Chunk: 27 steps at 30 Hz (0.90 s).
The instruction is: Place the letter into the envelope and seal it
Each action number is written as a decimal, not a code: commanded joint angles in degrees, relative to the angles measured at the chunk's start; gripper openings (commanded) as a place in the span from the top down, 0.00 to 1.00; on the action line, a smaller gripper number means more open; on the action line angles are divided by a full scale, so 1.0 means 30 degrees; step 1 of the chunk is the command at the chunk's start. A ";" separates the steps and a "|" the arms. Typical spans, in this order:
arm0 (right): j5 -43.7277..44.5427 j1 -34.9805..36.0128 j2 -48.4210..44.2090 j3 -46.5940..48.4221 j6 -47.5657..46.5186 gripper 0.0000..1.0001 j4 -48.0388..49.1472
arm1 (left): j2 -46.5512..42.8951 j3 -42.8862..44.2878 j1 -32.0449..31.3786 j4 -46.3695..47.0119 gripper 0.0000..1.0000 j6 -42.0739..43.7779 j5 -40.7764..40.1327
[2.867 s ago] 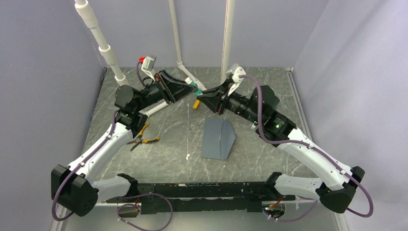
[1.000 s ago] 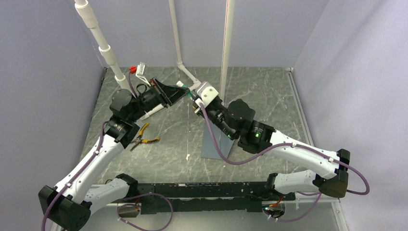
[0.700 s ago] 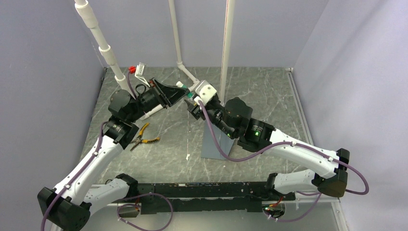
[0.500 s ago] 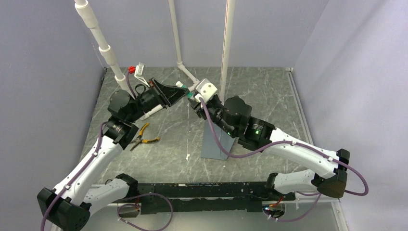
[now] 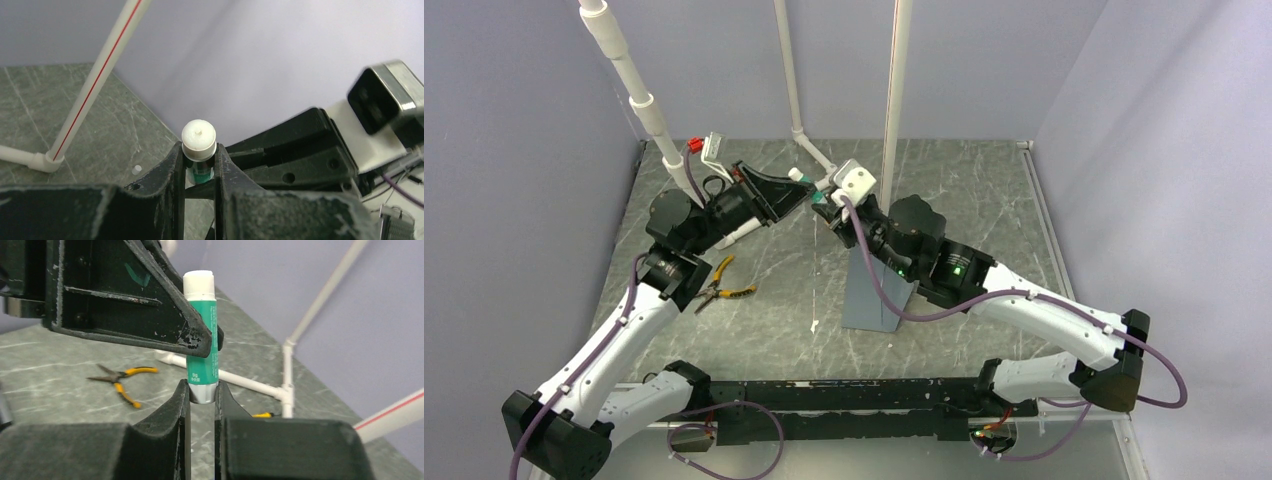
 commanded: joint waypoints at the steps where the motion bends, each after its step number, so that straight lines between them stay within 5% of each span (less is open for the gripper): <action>1: -0.4835 -0.1361 -0.2062 -0.0452 0.2833 1.00 -0.0016 | -0.1236 -0.0456 -0.0124 0.3600 0.97 0.2641 0.2641; 9: -1.6035 -0.4454 -0.4518 -0.2851 0.8180 1.00 0.2935 | -0.1679 -0.0560 -0.0124 0.5528 0.98 0.4245 0.6447; 20: -1.9957 -0.4617 -0.3765 -0.2315 1.2129 1.00 0.5488 | -0.0892 -0.0812 -0.0124 0.9789 0.98 0.1695 0.8216; 21: -1.9795 -0.4619 -0.3721 -0.2155 1.2128 0.94 0.5231 | -0.0825 -0.0823 -0.0124 1.0037 0.98 0.1438 0.8050; 24: -1.6644 -0.4593 -0.3918 -0.1935 1.0627 0.46 0.3154 | -0.0763 -0.0699 -0.0124 0.9541 0.97 0.0981 0.6822; 27: -1.3003 -0.4519 -0.4684 -0.2579 0.7815 0.26 0.2231 | -0.0983 -0.0728 -0.0124 0.8106 0.97 0.0410 0.4534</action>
